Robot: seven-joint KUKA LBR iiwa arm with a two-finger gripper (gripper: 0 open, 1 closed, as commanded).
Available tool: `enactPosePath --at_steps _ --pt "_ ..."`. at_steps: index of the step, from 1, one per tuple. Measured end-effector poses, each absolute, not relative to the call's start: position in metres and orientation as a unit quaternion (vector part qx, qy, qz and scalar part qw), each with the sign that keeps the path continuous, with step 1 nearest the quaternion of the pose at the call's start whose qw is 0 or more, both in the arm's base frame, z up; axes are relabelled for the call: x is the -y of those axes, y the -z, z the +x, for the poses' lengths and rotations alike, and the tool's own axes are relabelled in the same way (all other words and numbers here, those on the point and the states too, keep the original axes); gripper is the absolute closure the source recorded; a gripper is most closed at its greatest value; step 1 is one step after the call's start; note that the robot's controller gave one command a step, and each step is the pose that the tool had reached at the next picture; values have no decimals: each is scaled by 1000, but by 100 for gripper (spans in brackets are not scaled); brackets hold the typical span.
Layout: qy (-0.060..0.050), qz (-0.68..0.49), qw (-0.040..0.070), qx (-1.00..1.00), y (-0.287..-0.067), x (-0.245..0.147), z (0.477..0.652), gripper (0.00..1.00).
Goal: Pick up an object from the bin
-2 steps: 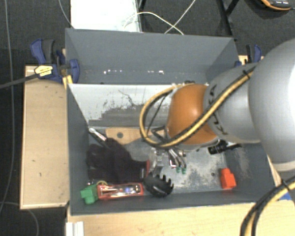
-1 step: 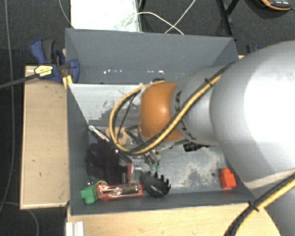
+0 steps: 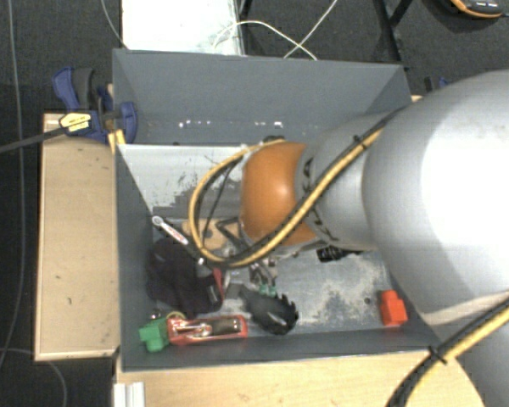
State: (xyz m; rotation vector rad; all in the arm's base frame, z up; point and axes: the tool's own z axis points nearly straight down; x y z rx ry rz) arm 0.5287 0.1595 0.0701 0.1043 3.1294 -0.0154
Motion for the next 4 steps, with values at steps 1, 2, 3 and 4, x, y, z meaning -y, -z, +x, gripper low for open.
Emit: enactPosePath --at_steps 1,2,3,4 --pt "5 33 5 -999 -70 -159 529 100" --pt "5 30 3 -1000 -164 -154 518 100" --pt "4 25 7 -1000 -217 -155 517 100" --pt "3 34 12 -999 -195 -169 524 100"
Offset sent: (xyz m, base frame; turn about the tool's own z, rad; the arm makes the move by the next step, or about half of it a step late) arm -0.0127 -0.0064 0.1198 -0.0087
